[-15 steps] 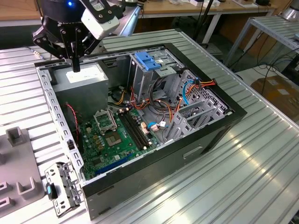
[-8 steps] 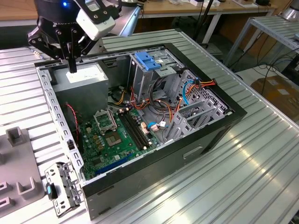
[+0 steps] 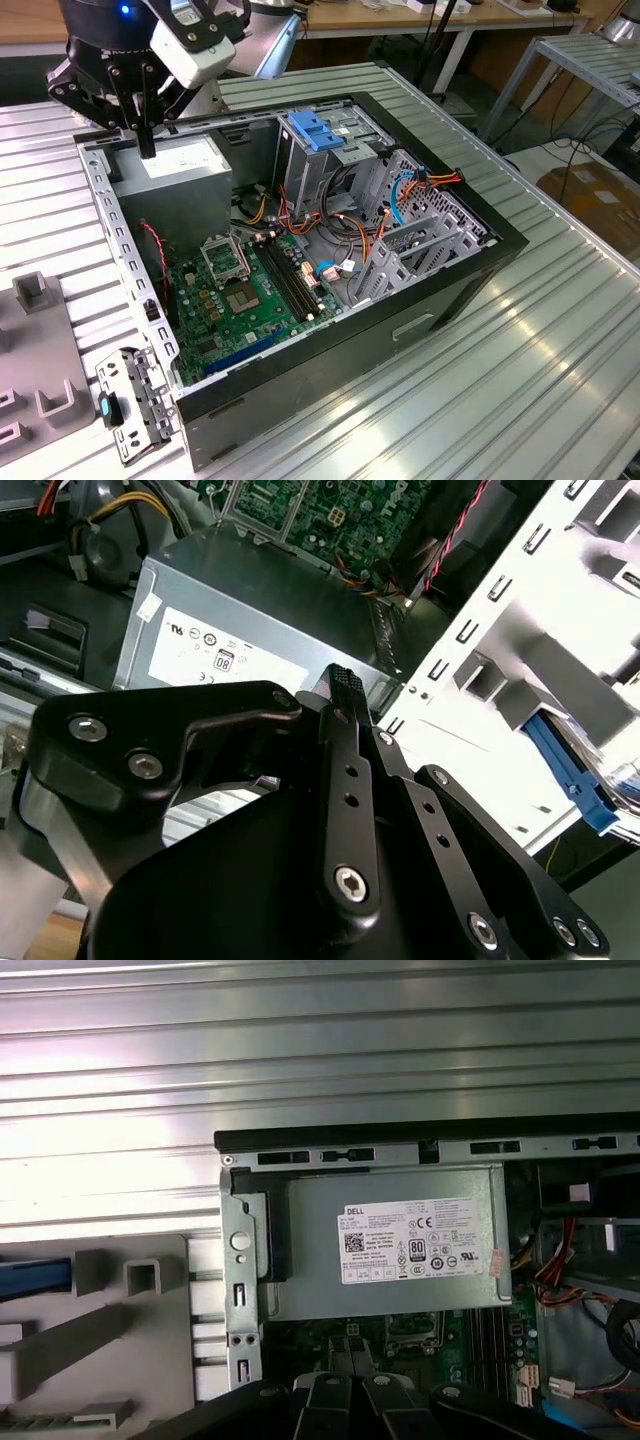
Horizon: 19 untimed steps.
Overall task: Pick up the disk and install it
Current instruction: 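Reach for the disk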
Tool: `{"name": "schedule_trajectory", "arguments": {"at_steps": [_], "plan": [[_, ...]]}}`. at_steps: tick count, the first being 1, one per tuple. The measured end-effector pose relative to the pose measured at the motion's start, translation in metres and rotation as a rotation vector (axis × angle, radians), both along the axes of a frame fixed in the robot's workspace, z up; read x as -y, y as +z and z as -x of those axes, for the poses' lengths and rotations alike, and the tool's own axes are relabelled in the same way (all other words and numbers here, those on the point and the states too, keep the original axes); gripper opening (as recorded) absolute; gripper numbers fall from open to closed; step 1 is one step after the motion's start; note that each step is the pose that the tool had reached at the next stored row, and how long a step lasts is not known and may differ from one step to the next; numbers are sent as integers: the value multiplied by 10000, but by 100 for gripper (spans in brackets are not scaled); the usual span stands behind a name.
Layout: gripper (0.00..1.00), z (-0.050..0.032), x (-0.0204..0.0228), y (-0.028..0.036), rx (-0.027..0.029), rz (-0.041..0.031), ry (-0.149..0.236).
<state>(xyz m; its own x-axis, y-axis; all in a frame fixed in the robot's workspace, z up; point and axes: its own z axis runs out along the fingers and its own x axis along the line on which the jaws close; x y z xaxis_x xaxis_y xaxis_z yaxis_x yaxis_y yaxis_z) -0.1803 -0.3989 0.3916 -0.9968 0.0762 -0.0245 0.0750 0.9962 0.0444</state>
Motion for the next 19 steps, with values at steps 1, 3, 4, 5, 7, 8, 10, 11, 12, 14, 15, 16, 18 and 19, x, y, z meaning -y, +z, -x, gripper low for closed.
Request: {"name": "schedule_trajectory", "arguments": {"at_steps": [1, 3, 4, 5, 7, 8, 10, 11, 12, 14, 15, 16, 18, 19], "plan": [[11, 21, 0, -1, 0, 0, -1], [11, 49, 0, -2, 0, 0, -1], [11, 61, 0, -2, 0, 0, -1], [11, 76, 0, -2, 0, 0, -1], [11, 110, 0, -3, 0, 0, -1], [11, 142, 0, -4, 0, 0, 0], [11, 176, 0, -5, 0, 0, 0], [11, 195, 0, -5, 0, 0, 0], [11, 213, 0, -6, 0, 0, 0], [11, 279, -1, -8, 0, 0, -1], [11, 304, -4, -9, 0, 0, -1], [11, 340, -13, -11, 1, -1, 0], [11, 377, -35, -13, 2, -2, -2], [11, 409, -57, -15, 1, -4, -3]]}}
